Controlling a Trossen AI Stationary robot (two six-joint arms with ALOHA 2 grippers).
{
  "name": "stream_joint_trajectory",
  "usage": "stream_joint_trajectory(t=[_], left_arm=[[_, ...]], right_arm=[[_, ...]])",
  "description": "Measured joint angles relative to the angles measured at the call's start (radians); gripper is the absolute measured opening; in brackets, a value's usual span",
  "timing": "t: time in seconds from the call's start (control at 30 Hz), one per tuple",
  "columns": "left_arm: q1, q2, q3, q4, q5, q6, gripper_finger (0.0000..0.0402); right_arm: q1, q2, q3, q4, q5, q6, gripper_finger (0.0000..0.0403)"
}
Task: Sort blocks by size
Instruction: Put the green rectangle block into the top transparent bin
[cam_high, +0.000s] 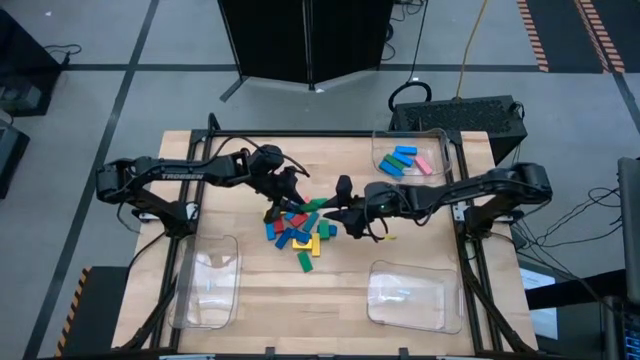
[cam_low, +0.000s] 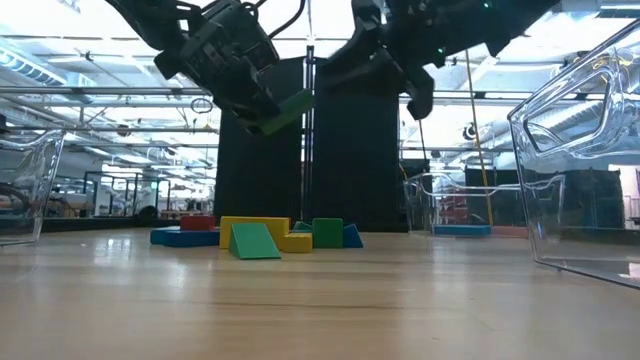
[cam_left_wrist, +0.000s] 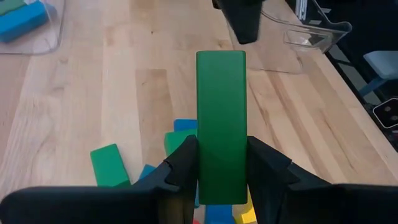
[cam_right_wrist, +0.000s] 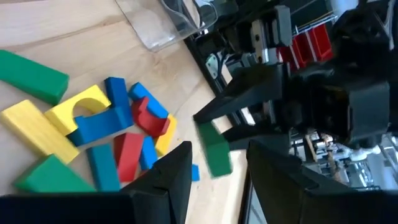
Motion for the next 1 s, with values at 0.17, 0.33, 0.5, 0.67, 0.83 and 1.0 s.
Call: stream_joint_trajectory(t=[0.17, 0.33, 0.5, 0.67, 0.83, 1.0], left_arm=[[-0.002, 0.000, 0.000, 0.001, 0.000, -0.001, 0.0105], [-0.009, 0.000, 0.000, 0.022, 0.000, -0.022, 0.0105], [-0.018, 0.000, 0.000, 0.022, -0.001, -0.024, 0.0105], [-0.024, 0.000, 0.000, 0.038, -0.001, -0.026, 0.0105], [-0.025, 0.001, 0.000, 0.041, -0.002, -0.025, 0.0105], [-0.025, 0.005, 0.000, 0.044, -0.021, -0.025, 0.0105]], right_arm=[[-0.007, 0.025, 0.058, -0.070, -0.004, -0.009, 0.0148], [-0.015, 0.041, 0.081, -0.099, -0.005, -0.009, 0.0148], [-0.026, 0.065, 0.083, -0.090, -0.031, -0.023, 0.0148], [-0.028, 0.099, 0.081, -0.062, -0.029, -0.031, 0.0148], [-0.028, 0.116, 0.082, -0.042, -0.029, -0.030, 0.0141], [-0.029, 0.116, 0.082, -0.041, -0.023, -0.022, 0.0111]])
